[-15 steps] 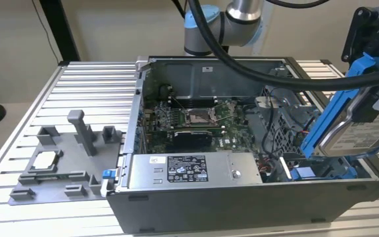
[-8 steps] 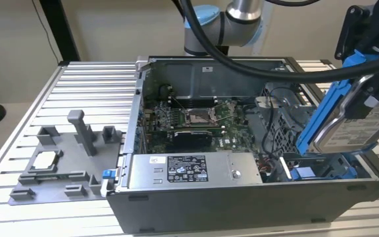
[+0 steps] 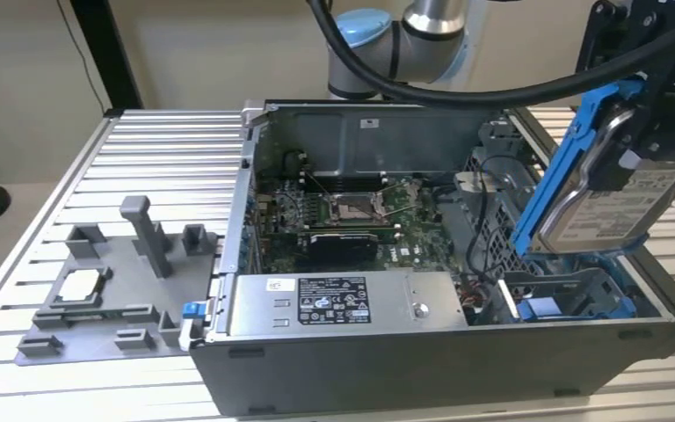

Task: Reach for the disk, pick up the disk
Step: 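Pick up the disk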

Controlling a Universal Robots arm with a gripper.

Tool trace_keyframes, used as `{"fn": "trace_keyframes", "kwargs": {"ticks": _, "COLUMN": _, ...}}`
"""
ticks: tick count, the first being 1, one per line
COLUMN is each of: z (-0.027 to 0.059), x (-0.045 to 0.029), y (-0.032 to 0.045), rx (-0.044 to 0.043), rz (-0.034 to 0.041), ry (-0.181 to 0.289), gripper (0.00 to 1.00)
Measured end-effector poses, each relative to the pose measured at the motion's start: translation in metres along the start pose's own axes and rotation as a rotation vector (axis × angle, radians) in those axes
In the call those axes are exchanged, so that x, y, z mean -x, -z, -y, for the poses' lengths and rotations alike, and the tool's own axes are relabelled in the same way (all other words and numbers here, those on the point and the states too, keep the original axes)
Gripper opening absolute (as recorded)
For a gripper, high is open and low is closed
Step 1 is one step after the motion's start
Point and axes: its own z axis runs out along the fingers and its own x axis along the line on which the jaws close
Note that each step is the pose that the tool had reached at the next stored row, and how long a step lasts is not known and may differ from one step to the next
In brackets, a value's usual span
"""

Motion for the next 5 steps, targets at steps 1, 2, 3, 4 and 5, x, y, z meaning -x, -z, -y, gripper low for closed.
{"fn": "trace_keyframes", "kwargs": {"ticks": 1, "z": 0.0000, "x": 0.0000, "y": -0.0001, "rx": 0.0000, "rz": 0.0001, "ry": 0.000, "gripper": 0.00}}
{"fn": "trace_keyframes", "kwargs": {"ticks": 2, "z": -0.0001, "x": 0.0000, "y": 0.0000, "rx": 0.0000, "rz": 0.0000, "ry": 0.000, "gripper": 0.00}}
{"fn": "trace_keyframes", "kwargs": {"ticks": 3, "z": -0.0001, "x": 0.0000, "y": 0.0000, "rx": 0.0000, "rz": 0.0000, "ry": 0.000, "gripper": 0.00}}
{"fn": "trace_keyframes", "kwargs": {"ticks": 4, "z": -0.0001, "x": 0.0000, "y": 0.0000, "rx": 0.0000, "rz": -0.0001, "ry": 0.000, "gripper": 0.00}}
{"fn": "trace_keyframes", "kwargs": {"ticks": 5, "z": -0.0001, "x": 0.0000, "y": 0.0000, "rx": 0.0000, "rz": 0.0000, "ry": 0.000, "gripper": 0.00}}
